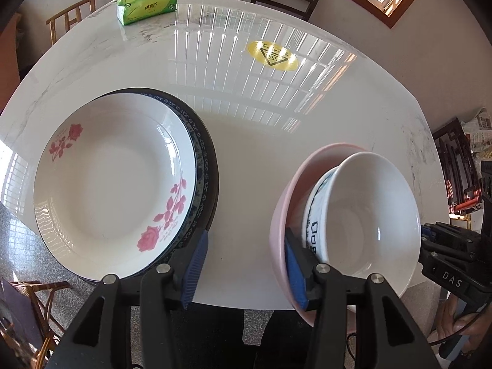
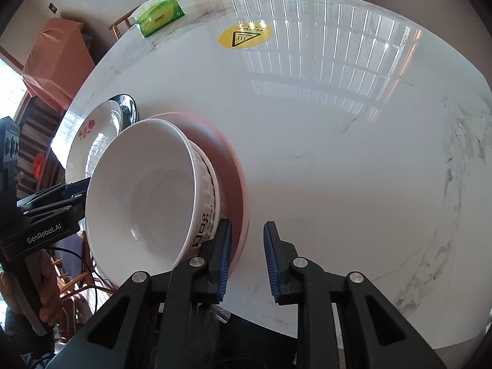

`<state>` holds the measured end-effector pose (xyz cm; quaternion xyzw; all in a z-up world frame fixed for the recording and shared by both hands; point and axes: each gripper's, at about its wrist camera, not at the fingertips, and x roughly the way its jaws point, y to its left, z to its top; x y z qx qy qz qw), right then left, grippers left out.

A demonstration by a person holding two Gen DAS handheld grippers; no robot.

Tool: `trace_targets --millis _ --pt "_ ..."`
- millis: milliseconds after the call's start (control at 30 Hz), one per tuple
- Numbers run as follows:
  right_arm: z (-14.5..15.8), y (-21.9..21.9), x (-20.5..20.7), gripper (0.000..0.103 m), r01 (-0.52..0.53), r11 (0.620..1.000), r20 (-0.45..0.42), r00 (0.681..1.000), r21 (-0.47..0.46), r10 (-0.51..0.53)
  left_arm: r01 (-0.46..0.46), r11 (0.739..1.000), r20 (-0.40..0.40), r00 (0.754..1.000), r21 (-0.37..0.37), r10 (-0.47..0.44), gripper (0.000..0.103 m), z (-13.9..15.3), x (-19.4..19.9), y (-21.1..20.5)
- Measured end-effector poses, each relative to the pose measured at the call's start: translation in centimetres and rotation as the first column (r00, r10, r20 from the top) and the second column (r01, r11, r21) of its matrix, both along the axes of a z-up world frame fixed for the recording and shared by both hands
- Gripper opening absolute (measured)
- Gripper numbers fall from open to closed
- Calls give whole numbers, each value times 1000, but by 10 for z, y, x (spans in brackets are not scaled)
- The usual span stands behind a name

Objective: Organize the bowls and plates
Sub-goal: 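Grip the pink bowl rim with both tools and lift the bowl stack, then carry the pink bowl stack over the plate stack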

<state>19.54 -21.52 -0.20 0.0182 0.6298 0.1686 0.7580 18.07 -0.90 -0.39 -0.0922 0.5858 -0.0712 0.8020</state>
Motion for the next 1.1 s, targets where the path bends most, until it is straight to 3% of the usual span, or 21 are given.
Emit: trace_targets --millis 100,167,200,233,300,367,500,633,1100 --pt "0 1 1 22 -24 1000 -3 1000 -8 24 10 1000 -6 1000 -5 -10 47 0 2 0" --pt "1 2 0 22 -32 999 9 999 -13 32 -7 997 -22 1000 -71 5 40 -3 4 4" --pt "1 3 -1 19 -38 999 15 999 -7 38 -4 991 -42 999 -136 -1 26 -4 5 6" --pt "1 4 -2 13 -43 999 19 999 11 43 -1 988 -56 998 -152 -7 22 -4 5 6" --pt "2 5 -1 14 -42 999 23 999 16 42 41 992 -23 999 -119 -44 9 1 2 -3" --pt "1 0 0 14 -20 999 15 1000 49 19 44 996 -2 999 -72 -44 8 5 -2 -10" --pt "-1 -6 -1 14 13 995 8 1000 104 -14 -3 993 -4 1000 -114 2 8 5 -1 -6" --pt "-4 -5 -3 14 32 991 1 999 126 -33 -7 997 18 1000 -82 9 7 11 -5 -8" --pt "8 -7 -2 14 55 981 8 998 185 -58 -37 994 48 998 -98 42 7 33 -5 6"
